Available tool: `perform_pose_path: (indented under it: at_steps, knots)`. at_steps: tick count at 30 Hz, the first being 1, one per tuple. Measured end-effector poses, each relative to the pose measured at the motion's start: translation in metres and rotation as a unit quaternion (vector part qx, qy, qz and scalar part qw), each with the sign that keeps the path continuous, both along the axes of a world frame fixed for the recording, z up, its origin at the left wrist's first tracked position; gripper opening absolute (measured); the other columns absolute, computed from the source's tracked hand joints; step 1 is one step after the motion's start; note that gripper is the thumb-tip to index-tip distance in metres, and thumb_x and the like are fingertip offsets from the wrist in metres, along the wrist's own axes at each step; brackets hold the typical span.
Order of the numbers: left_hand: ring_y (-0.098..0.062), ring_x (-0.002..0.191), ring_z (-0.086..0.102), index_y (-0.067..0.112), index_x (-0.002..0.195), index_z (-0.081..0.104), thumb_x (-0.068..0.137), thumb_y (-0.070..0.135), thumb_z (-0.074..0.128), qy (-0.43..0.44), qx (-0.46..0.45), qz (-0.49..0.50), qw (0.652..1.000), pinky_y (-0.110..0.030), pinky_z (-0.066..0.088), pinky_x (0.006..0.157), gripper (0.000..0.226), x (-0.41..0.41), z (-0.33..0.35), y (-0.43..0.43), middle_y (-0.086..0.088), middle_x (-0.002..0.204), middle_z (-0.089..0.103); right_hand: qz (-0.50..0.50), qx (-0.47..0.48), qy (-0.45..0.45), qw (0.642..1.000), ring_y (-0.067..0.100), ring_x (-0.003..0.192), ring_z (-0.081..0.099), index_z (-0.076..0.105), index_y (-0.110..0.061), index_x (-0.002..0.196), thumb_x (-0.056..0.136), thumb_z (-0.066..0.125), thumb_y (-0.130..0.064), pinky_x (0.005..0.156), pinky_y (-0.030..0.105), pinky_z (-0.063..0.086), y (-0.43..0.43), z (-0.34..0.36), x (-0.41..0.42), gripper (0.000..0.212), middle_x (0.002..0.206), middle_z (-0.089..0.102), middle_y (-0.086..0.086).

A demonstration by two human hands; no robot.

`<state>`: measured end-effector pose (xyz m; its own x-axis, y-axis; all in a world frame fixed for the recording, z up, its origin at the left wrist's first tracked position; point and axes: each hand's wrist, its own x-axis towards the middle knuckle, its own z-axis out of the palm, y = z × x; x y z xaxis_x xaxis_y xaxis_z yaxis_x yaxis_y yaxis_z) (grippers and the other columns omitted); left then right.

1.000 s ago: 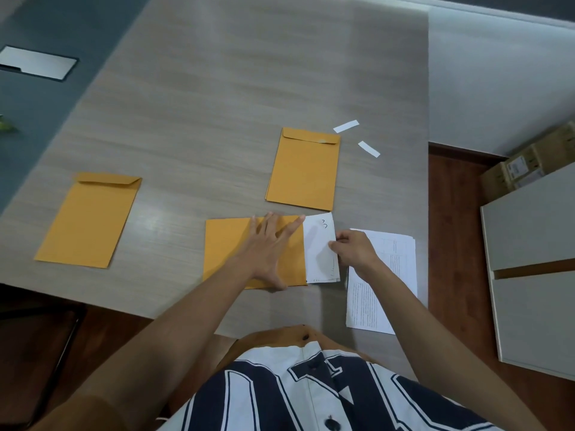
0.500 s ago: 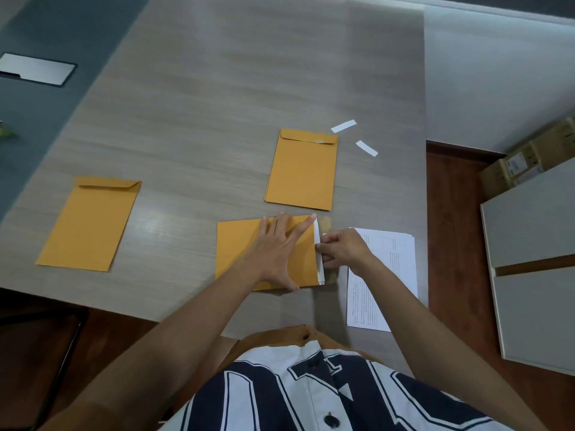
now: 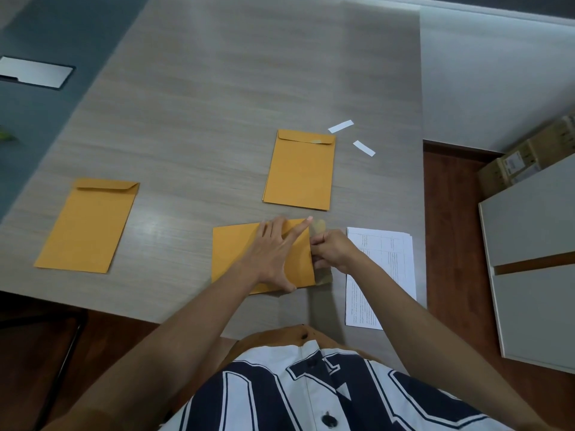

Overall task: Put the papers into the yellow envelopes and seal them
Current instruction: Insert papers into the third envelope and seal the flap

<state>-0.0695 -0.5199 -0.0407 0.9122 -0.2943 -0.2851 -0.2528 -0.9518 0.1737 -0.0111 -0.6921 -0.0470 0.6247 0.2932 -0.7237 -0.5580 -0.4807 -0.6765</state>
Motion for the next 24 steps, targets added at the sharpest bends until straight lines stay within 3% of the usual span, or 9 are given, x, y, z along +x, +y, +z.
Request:
perform_pose_path:
  at_steps: [4, 6, 8, 10, 13, 20, 24]
  knots:
    - [-0.038, 0.144, 0.011, 0.037, 0.152, -0.002, 0.041, 0.079, 0.074, 0.032, 0.054, 0.008, 0.998, -0.057, 0.018, 0.114, 0.141, -0.001, -0.009, 0.008, -0.021, 0.153, 0.011, -0.047, -0.007, -0.031, 0.998, 0.024, 0.066, 0.071, 0.068, 0.006, 0.101, 0.089, 0.065, 0.001, 0.063, 0.035, 0.062, -0.004, 0.003, 0.003, 0.013, 0.083, 0.07, 0.019]
    - [-0.037, 0.146, 0.006, 0.035, 0.151, 0.006, 0.04, 0.083, 0.071, 0.04, 0.075, 0.015, 0.996, -0.056, 0.016, 0.115, 0.137, -0.002, -0.013, 0.013, -0.019, 0.156, 0.006, -0.043, -0.045, -0.111, 0.992, 0.022, 0.064, 0.07, 0.069, 0.001, 0.1, 0.089, 0.067, -0.002, 0.068, 0.039, 0.062, -0.007, -0.002, 0.004, 0.012, 0.08, 0.07, 0.015]
    - [-0.034, 0.147, 0.002, 0.033, 0.15, 0.012, 0.042, 0.085, 0.069, 0.044, 0.076, 0.019, 0.996, -0.056, 0.015, 0.116, 0.133, -0.003, -0.015, 0.014, -0.014, 0.159, 0.002, 0.015, -0.109, -0.218, 0.97, 0.017, 0.071, 0.069, 0.074, -0.009, 0.097, 0.086, 0.072, -0.01, 0.074, 0.032, 0.06, -0.01, -0.009, 0.004, 0.012, 0.081, 0.071, 0.007]
    - [-0.03, 0.147, 0.005, 0.03, 0.148, 0.022, 0.05, 0.085, 0.065, 0.039, 0.058, 0.034, 0.997, -0.055, 0.019, 0.114, 0.121, 0.001, -0.014, 0.01, -0.008, 0.159, 0.006, 0.082, -0.151, -0.28, 0.944, 0.015, 0.078, 0.066, 0.075, -0.014, 0.097, 0.083, 0.074, -0.015, 0.075, 0.022, 0.052, -0.011, -0.012, 0.001, 0.014, 0.083, 0.071, 0.002]
    - [-0.025, 0.143, 0.018, 0.026, 0.141, 0.037, 0.066, 0.076, 0.065, 0.02, 0.046, 0.058, 0.997, -0.049, 0.031, 0.108, 0.094, 0.011, -0.014, 0.0, -0.003, 0.154, 0.023, 0.143, -0.174, -0.32, 0.92, 0.014, 0.078, 0.061, 0.074, -0.013, 0.1, 0.081, 0.075, -0.015, 0.077, 0.027, 0.052, -0.011, -0.018, -0.002, 0.019, 0.082, 0.067, 0.0]
    - [-0.025, 0.136, 0.026, 0.036, 0.148, 0.025, 0.066, 0.068, 0.073, 0.044, 0.065, 0.074, 0.994, -0.046, 0.039, 0.099, 0.1, 0.024, -0.016, -0.01, -0.004, 0.144, 0.025, 0.229, -0.193, -0.349, 0.888, 0.016, 0.081, 0.052, 0.064, -0.022, 0.122, 0.086, 0.071, -0.015, 0.081, 0.034, 0.05, -0.007, -0.013, 0.003, 0.038, 0.092, 0.049, 0.0]
    - [-0.024, 0.132, 0.03, 0.029, 0.148, 0.025, 0.063, 0.069, 0.074, 0.034, 0.067, 0.078, 0.994, -0.043, 0.04, 0.098, 0.107, 0.025, -0.016, -0.009, -0.003, 0.14, 0.028, 0.262, -0.197, -0.339, 0.882, 0.018, 0.083, 0.052, 0.063, -0.022, 0.122, 0.087, 0.069, -0.014, 0.081, 0.035, 0.05, -0.005, -0.01, 0.008, 0.037, 0.096, 0.048, 0.001]
